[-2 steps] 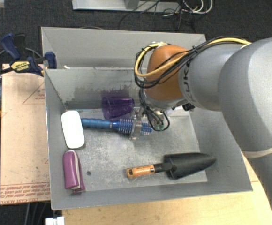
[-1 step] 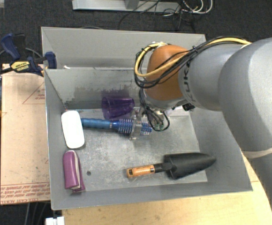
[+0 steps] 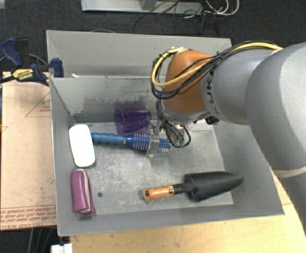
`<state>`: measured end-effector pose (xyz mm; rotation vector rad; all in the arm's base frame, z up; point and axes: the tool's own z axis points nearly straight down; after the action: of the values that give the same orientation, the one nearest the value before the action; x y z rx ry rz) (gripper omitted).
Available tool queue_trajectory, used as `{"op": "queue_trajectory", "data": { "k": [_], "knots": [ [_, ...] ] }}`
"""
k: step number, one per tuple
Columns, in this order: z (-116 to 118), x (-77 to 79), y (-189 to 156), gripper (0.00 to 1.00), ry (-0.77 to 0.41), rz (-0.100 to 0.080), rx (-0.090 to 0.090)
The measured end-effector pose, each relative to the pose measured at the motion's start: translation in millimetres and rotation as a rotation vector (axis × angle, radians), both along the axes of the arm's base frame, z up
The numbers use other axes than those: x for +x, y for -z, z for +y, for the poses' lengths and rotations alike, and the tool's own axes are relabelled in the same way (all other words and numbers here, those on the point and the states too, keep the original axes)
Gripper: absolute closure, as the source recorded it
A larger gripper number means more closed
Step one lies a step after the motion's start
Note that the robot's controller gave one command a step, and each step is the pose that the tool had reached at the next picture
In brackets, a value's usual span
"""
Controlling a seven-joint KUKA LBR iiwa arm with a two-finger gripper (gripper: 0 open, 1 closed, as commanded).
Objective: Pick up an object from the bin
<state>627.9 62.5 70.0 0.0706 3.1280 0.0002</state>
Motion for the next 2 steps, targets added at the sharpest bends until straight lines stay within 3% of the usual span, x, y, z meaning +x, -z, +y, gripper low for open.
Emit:
{"op": "queue_trajectory", "data": {
  "k": [2],
  "knots": [
    [-1.3,0.8,0.0,1.0,0.011,0.006,0.001]
  ]
}}
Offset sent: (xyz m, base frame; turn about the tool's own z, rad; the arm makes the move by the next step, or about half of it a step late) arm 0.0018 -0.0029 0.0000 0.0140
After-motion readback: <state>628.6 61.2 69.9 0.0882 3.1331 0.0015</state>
